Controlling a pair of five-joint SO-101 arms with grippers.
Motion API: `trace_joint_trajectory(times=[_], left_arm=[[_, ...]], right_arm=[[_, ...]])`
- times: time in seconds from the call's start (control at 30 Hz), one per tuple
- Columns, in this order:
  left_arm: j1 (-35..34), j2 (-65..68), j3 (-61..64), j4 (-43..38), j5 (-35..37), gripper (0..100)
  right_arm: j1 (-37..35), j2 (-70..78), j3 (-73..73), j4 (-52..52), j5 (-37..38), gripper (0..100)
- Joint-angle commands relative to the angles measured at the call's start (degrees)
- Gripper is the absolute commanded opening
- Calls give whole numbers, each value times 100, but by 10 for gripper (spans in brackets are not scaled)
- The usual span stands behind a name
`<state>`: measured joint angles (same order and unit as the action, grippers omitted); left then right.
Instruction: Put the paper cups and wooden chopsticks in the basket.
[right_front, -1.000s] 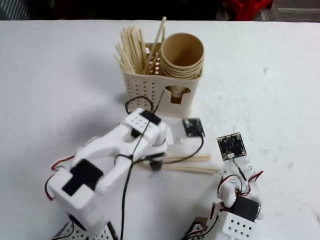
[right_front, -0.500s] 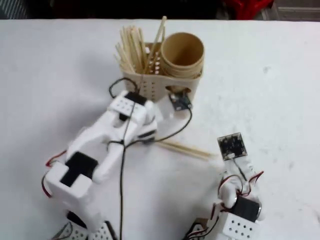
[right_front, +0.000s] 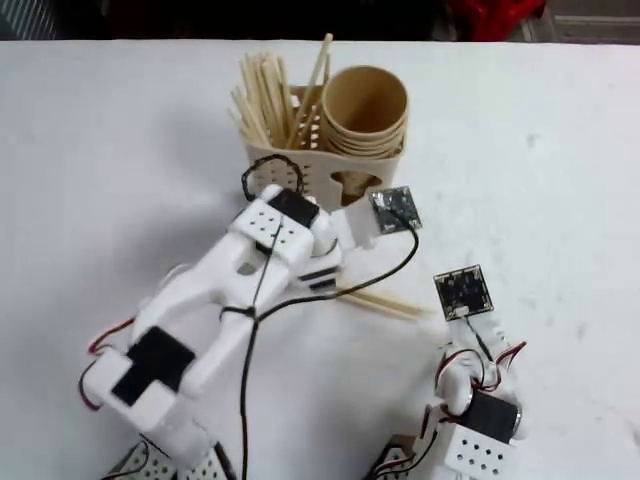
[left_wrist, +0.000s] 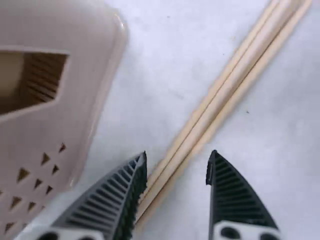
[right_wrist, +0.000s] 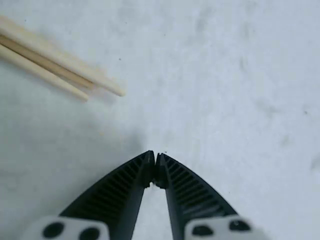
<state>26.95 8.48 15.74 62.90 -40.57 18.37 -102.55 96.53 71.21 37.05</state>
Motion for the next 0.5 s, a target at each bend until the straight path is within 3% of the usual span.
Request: trace_joint_trajectory(times=[0.0,0.37,0.47], left_arm=[[101,646,-404,-404,123,199],[57,1508,-1178,-404,114,198],[48,1675,-1178,-404,105,153]], right_arm=[[31,-48,35,22,26,15],[31,-48,35,22,26,15],[31,-48,35,22,26,15]])
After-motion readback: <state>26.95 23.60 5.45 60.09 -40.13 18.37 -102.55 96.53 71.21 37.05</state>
